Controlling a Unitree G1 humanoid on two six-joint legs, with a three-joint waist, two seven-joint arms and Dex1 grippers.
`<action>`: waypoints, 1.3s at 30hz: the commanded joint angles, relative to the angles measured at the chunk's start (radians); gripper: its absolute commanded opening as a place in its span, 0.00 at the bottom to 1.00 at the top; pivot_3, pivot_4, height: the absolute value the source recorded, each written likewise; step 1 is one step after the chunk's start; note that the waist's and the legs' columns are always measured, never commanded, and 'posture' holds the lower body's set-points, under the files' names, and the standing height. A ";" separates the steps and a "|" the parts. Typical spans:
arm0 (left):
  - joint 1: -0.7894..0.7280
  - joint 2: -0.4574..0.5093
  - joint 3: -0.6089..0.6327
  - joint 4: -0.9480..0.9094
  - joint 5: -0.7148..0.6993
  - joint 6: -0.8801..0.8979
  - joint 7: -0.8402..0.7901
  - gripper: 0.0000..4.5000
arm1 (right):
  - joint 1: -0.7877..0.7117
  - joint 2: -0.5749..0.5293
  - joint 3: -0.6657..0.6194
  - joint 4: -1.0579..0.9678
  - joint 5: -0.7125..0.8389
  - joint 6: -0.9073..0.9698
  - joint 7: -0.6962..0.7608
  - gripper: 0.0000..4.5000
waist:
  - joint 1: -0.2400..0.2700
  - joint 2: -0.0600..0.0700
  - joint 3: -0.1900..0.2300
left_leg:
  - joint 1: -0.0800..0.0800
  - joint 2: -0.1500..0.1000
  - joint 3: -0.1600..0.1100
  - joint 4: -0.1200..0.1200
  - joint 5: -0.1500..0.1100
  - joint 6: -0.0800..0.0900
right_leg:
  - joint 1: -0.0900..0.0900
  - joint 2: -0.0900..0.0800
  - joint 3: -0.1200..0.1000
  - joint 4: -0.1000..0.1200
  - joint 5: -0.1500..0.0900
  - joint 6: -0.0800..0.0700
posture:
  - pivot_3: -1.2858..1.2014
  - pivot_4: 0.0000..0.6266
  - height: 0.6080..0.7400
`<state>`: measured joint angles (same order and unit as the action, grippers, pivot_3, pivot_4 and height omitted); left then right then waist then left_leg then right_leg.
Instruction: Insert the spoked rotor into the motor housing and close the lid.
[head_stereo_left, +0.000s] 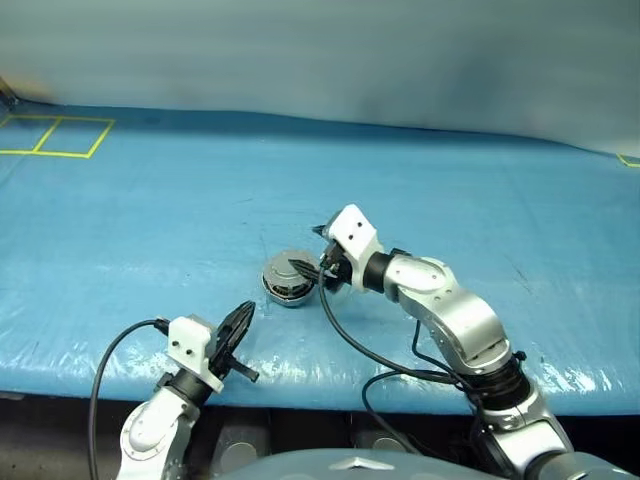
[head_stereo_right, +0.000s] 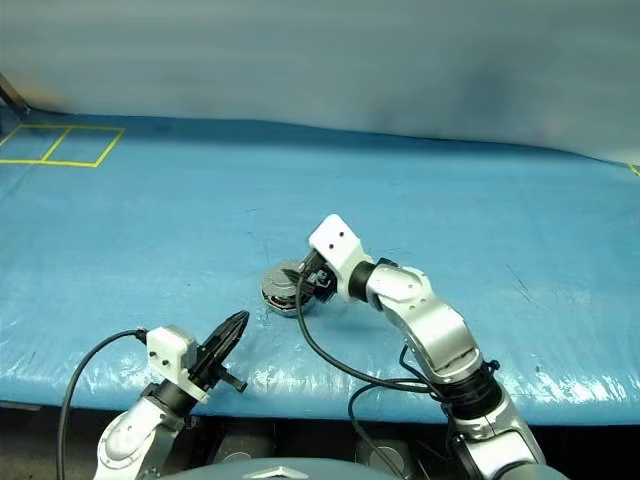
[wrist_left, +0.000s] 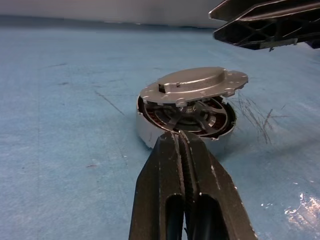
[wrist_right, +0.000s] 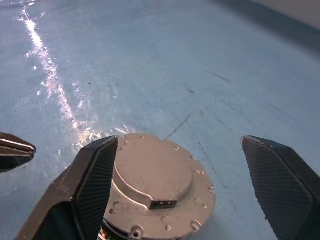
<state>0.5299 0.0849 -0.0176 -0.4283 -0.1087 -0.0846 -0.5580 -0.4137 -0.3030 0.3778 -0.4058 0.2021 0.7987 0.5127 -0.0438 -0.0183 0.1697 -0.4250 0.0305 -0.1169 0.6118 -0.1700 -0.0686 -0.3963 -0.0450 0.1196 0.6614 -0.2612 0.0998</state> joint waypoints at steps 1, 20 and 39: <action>-0.002 0.008 -0.026 0.036 0.045 -0.101 0.049 0.02 | -0.038 0.019 0.034 0.032 -0.006 0.000 0.017 0.99 | -0.002 0.000 0.000 | -0.001 0.000 0.000 0.000 0.000 0.000 | -0.001 0.000 0.000 0.000 0.000 0.000 | 0.52 0.24 1.00; -0.027 0.064 -0.094 0.094 0.022 -0.155 0.115 0.02 | 0.007 0.014 0.085 0.129 -0.076 -0.058 0.028 0.67 | -0.020 0.001 0.000 | -0.006 0.000 0.000 -0.002 -0.001 0.002 | -0.001 0.000 0.000 0.000 0.001 0.002 | 0.52 0.24 1.00; -0.051 0.098 -0.091 0.116 -0.018 -0.146 0.128 0.02 | -0.003 0.209 0.039 0.022 -0.098 0.239 -0.168 0.67 | -0.025 0.002 0.001 | -0.006 0.000 0.000 -0.003 -0.001 0.002 | -0.005 0.000 0.000 0.000 0.001 0.002 | 0.52 0.24 1.00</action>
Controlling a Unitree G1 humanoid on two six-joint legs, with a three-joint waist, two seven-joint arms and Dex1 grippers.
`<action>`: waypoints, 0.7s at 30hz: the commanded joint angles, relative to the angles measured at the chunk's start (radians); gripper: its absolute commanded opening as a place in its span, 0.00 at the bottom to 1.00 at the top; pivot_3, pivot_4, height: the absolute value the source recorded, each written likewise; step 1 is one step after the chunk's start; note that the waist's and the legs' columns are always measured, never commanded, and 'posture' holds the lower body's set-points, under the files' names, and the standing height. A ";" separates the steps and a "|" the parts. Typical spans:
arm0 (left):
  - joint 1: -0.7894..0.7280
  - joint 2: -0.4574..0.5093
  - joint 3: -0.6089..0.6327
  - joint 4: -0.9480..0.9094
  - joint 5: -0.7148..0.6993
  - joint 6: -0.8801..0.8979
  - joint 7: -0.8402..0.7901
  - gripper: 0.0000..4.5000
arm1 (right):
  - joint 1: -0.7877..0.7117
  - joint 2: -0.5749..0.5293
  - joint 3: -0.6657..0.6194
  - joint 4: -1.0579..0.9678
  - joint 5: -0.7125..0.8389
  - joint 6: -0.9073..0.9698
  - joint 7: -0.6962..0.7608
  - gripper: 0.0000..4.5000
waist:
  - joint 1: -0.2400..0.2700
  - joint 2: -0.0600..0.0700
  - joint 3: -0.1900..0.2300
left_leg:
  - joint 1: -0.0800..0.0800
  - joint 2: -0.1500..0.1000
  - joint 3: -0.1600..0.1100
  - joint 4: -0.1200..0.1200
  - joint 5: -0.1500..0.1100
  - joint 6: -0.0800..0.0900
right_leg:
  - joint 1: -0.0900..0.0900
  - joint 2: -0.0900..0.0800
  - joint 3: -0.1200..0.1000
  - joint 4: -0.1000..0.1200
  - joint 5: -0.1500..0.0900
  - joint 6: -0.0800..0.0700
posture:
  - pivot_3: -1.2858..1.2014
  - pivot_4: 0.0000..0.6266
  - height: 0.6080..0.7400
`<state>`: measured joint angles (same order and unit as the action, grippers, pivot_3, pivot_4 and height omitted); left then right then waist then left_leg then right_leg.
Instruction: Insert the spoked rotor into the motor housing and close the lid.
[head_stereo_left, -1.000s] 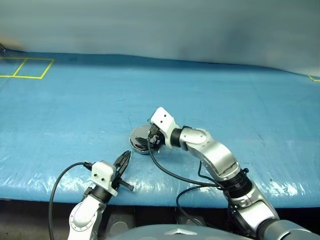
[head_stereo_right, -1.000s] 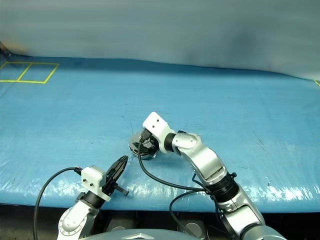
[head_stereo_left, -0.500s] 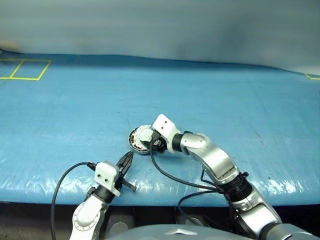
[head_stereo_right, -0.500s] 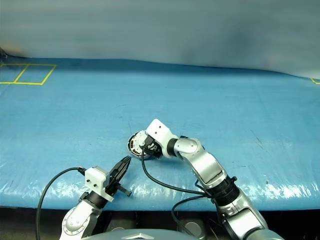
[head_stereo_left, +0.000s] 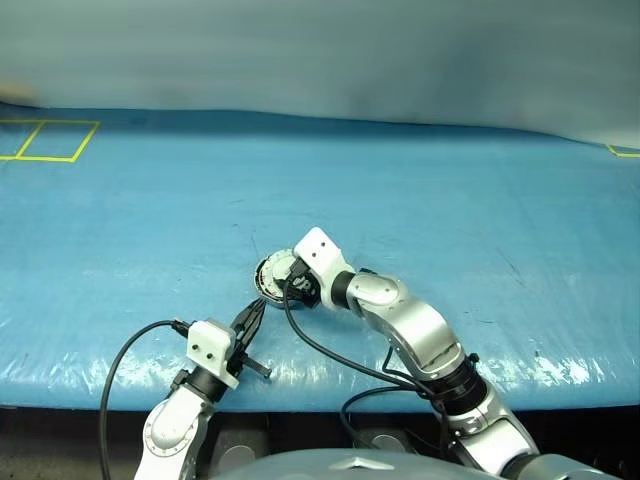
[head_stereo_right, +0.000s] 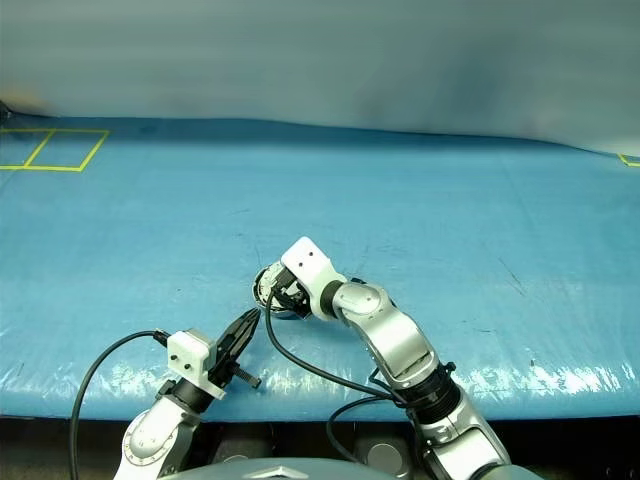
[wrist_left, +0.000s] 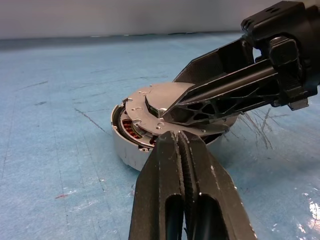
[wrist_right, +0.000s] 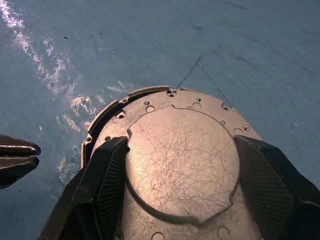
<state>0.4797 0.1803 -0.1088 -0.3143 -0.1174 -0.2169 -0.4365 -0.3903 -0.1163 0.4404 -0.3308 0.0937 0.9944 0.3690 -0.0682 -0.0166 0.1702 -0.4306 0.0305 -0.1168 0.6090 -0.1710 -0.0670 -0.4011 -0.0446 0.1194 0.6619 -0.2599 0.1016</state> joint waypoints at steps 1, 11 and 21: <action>-0.001 0.004 0.000 0.006 -0.012 -0.015 0.006 0.02 | -0.029 0.029 -0.020 -0.057 0.008 0.056 -0.032 0.67 | 0.000 0.000 0.000 | 0.000 0.000 0.000 0.000 0.000 0.000 | -0.001 0.000 0.000 0.000 0.000 0.000 | 0.52 0.24 1.00; 0.003 0.003 -0.002 0.032 -0.012 -0.023 0.019 0.02 | -0.010 0.115 0.019 -0.064 -0.029 0.102 -0.161 0.67 | -0.002 0.000 0.000 | -0.001 0.000 0.000 -0.002 0.000 0.000 | -0.004 0.000 0.000 0.000 0.000 0.000 | 0.52 0.24 1.00; -0.001 0.000 -0.012 0.043 -0.011 -0.030 0.024 0.02 | 0.024 0.137 0.063 -0.057 -0.070 0.060 -0.235 0.67 | -0.004 0.000 0.000 | -0.001 0.001 0.001 -0.004 0.000 0.000 | -0.005 0.000 0.000 0.000 -0.001 -0.001 | 0.52 0.24 1.00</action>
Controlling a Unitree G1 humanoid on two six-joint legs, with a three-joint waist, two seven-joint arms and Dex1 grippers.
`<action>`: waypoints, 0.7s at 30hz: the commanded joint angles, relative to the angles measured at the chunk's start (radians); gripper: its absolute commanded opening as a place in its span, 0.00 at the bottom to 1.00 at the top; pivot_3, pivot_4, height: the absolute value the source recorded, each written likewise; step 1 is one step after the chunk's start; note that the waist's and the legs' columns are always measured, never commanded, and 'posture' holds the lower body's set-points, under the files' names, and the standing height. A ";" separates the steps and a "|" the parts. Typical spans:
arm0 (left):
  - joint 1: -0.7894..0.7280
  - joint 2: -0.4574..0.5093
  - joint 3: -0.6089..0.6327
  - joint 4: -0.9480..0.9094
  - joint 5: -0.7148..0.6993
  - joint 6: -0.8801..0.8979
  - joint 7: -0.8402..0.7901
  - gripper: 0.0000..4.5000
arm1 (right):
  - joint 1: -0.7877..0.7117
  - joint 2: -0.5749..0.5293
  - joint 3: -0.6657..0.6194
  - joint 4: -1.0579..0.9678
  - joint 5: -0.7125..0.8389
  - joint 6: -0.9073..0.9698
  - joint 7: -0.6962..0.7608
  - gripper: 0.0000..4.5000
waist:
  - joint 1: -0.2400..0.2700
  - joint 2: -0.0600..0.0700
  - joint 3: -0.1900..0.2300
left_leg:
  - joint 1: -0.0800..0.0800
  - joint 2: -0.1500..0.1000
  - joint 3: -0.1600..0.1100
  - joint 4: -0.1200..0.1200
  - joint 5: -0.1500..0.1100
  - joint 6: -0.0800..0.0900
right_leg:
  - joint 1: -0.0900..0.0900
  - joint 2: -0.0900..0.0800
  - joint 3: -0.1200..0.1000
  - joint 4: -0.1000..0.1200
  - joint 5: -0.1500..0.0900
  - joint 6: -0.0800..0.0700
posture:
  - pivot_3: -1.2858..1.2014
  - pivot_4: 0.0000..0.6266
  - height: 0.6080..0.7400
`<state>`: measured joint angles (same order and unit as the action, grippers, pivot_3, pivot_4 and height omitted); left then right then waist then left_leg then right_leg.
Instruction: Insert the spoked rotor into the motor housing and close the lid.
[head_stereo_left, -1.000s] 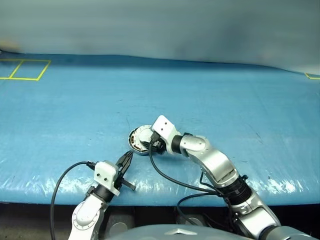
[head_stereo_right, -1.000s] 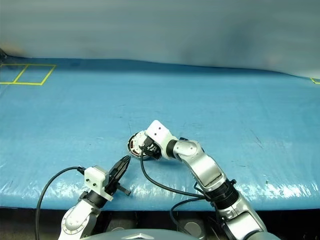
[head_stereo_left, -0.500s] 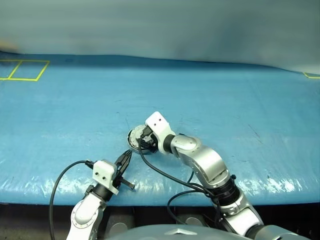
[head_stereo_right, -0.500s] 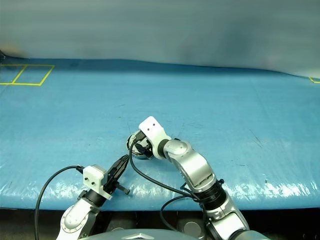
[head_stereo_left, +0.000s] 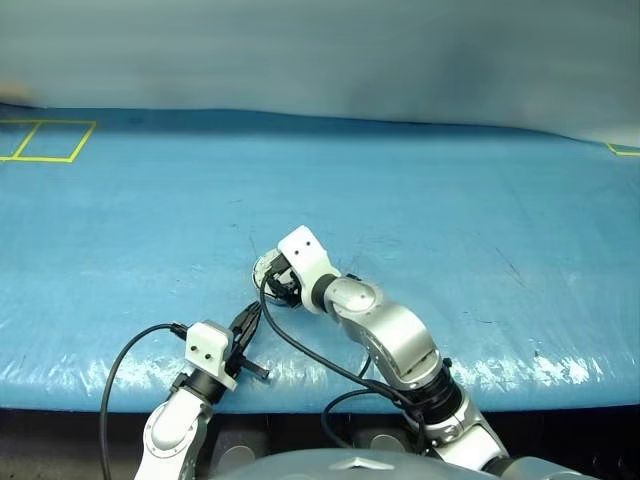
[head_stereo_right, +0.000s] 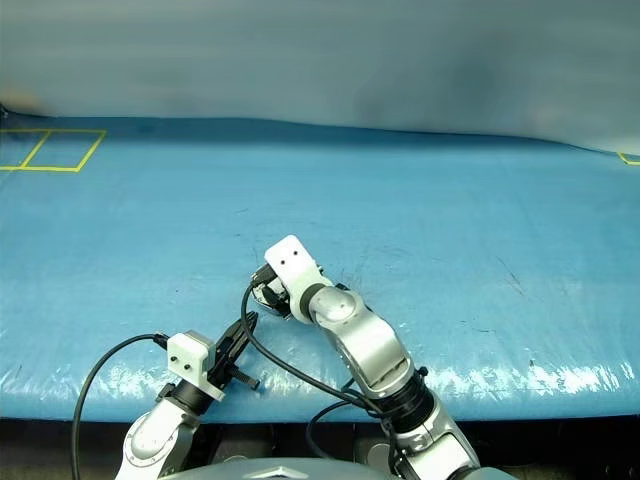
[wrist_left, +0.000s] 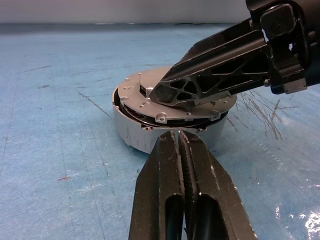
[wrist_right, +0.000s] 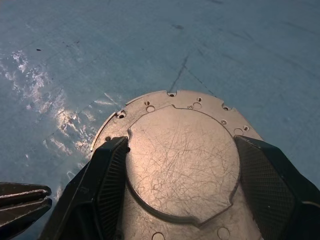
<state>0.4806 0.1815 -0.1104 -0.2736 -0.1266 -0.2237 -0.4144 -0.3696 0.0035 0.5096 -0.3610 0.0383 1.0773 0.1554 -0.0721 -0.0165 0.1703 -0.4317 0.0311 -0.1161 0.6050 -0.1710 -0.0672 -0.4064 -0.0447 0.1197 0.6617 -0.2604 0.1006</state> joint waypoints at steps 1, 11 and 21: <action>-0.001 -0.001 -0.011 0.004 -0.002 -0.024 0.002 0.02 | 0.008 0.029 -0.019 -0.027 -0.010 -0.024 -0.030 0.67 | 0.000 0.000 0.000 | 0.000 0.000 0.000 0.000 0.000 0.000 | 0.000 0.000 0.000 0.000 0.000 0.000 | 0.52 0.24 1.00; 0.002 0.005 -0.012 0.015 -0.009 -0.031 -0.002 0.02 | 0.067 0.073 0.002 0.016 -0.027 -0.033 -0.089 0.67 | -0.003 0.000 0.000 | 0.000 0.000 0.000 -0.002 0.000 0.000 | -0.001 0.000 0.000 0.000 0.000 -0.001 | 0.52 0.24 1.00; 0.016 0.005 -0.010 -0.002 -0.005 -0.023 0.009 0.02 | 0.057 0.007 0.016 -0.013 -0.045 -0.152 -0.038 0.67 | -0.004 0.000 -0.001 | 0.001 0.001 0.000 -0.002 0.000 0.000 | -0.001 0.000 0.000 0.000 -0.001 -0.001 | 0.52 0.24 1.00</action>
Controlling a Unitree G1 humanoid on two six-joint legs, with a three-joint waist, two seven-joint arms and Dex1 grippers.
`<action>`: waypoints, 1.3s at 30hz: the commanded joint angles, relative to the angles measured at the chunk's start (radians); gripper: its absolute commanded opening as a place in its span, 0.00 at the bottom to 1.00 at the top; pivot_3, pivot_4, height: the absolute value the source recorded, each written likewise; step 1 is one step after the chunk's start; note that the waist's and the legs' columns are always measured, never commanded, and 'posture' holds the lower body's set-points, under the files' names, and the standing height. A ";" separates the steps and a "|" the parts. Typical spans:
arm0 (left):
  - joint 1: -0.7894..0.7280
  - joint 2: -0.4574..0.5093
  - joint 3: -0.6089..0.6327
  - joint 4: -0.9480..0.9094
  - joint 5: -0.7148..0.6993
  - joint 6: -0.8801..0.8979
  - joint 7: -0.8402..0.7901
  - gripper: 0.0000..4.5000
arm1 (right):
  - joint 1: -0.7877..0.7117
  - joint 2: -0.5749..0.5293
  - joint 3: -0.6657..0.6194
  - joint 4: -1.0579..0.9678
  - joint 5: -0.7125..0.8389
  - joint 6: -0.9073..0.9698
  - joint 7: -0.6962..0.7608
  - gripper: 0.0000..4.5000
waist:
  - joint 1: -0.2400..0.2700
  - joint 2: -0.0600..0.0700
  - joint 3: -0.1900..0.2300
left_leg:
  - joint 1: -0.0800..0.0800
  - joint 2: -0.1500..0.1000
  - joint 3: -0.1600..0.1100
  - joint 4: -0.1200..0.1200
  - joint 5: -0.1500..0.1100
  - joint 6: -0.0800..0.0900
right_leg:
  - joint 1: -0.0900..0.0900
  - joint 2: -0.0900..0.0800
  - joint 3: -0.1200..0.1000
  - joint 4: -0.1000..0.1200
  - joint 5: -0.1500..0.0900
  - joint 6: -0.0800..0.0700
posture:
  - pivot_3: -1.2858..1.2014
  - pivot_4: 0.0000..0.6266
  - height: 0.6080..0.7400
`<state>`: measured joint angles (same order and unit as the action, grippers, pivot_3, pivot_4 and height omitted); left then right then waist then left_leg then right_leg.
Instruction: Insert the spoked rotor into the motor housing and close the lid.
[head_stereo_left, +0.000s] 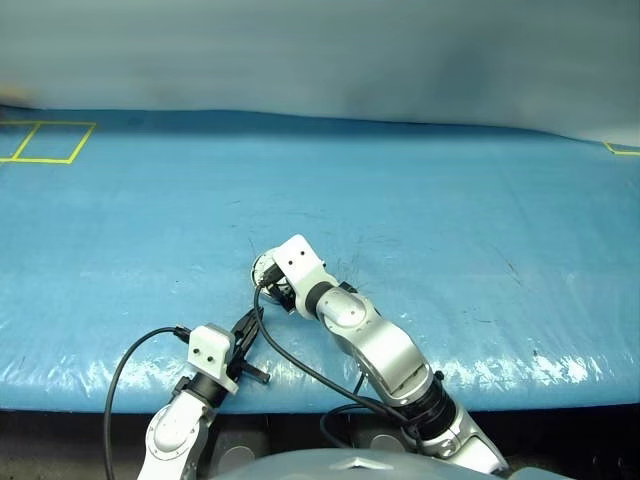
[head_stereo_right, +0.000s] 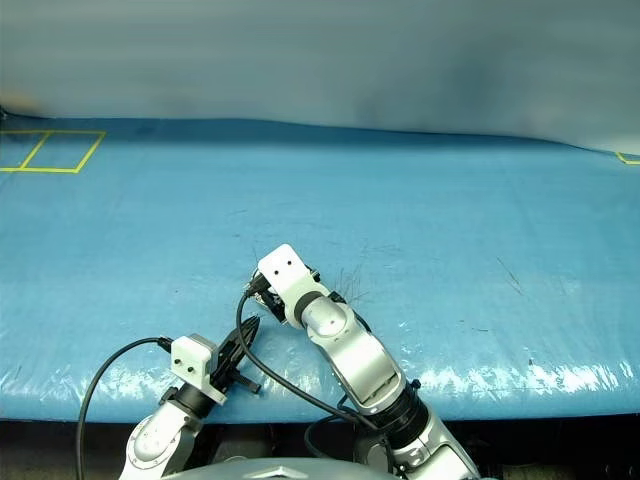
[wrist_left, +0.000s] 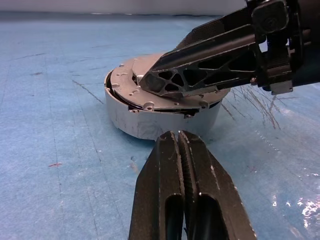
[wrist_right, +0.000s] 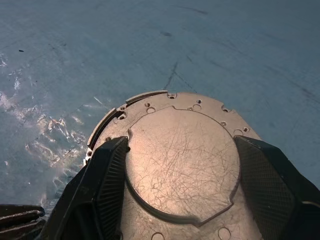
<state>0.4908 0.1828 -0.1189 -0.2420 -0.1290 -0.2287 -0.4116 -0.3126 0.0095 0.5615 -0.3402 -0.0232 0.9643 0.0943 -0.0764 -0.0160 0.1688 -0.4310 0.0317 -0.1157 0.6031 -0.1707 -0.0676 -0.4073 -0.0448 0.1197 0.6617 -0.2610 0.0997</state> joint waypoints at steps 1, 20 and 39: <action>0.006 0.003 -0.001 -0.034 -0.003 -0.017 0.008 0.02 | 0.005 -0.001 -0.038 -0.037 0.020 -0.071 0.034 0.67 | 0.001 0.000 0.000 | 0.000 0.000 0.000 0.000 0.000 0.000 | 0.000 0.000 0.000 0.000 0.000 0.000 | 0.52 0.24 1.00; 0.023 -0.031 -0.010 -0.043 -0.058 0.002 0.030 0.02 | 0.027 0.240 -0.212 0.036 0.164 0.185 -0.121 0.67 | 0.007 0.000 -0.004 | 0.001 0.001 0.001 -0.006 0.001 -0.001 | -0.001 0.001 0.000 0.000 -0.001 -0.003 | 0.52 0.24 1.00; -0.002 -0.027 -0.013 -0.011 -0.067 0.000 0.016 0.02 | -0.066 -0.115 0.016 0.021 0.132 -0.164 0.222 0.67 | -0.003 0.001 -0.004 | 0.000 0.002 0.002 -0.007 0.001 -0.001 | -0.002 0.001 0.000 0.000 -0.002 -0.003 | 0.52 0.24 1.00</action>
<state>0.4965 0.1602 -0.1266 -0.2378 -0.1811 -0.2209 -0.3936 -0.3539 -0.1197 0.5773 -0.3084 0.0972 0.8402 0.2854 -0.0797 -0.0154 0.1645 -0.4307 0.0340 -0.1140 0.5956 -0.1696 -0.0682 -0.4087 -0.0433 0.1194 0.6614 -0.2627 0.0968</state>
